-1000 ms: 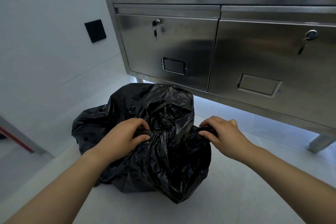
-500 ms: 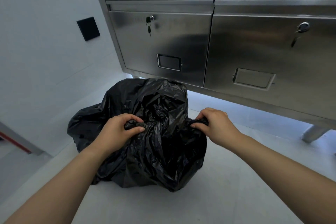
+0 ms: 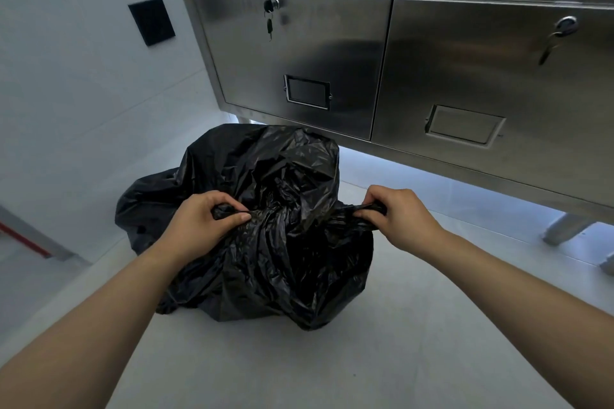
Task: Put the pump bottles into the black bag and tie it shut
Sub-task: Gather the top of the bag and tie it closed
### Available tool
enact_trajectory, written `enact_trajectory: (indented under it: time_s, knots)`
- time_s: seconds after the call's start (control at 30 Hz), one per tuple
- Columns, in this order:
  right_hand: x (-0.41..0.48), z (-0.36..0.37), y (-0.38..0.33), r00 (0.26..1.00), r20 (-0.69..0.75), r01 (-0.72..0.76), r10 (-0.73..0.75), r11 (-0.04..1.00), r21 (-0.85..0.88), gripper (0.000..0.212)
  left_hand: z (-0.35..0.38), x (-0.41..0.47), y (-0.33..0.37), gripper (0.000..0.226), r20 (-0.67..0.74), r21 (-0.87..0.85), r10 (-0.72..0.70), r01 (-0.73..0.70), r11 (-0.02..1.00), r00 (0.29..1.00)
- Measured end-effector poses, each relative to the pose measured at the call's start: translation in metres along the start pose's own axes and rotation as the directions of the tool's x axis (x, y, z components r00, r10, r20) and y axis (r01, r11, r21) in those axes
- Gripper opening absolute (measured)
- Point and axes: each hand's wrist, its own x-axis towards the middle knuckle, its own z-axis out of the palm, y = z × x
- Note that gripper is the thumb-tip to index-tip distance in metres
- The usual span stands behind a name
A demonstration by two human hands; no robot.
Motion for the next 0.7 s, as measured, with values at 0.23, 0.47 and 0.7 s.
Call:
enact_trajectory:
  time_s: [0.23,0.47,0.7]
  knots:
    - [-0.003,-0.001,0.014,1.0,-0.025,-0.008,0.009,1.0,0.03,0.023,-0.002,-0.001,-0.012,0.015,-0.003,0.03,-0.05,0.05,0.998,0.999]
    - [-0.001,0.001,0.011,0.999,-0.026,-0.027,0.031,0.99,0.139,0.011,-0.01,0.004,-0.006,0.012,0.045,0.119,0.006,-0.011,0.993,0.999]
    - [-0.001,0.005,0.002,0.999,-0.018,-0.032,0.037,0.976,0.213,0.016,-0.008,-0.003,-0.008,0.014,0.041,0.059,-0.027,0.025,0.998,0.999]
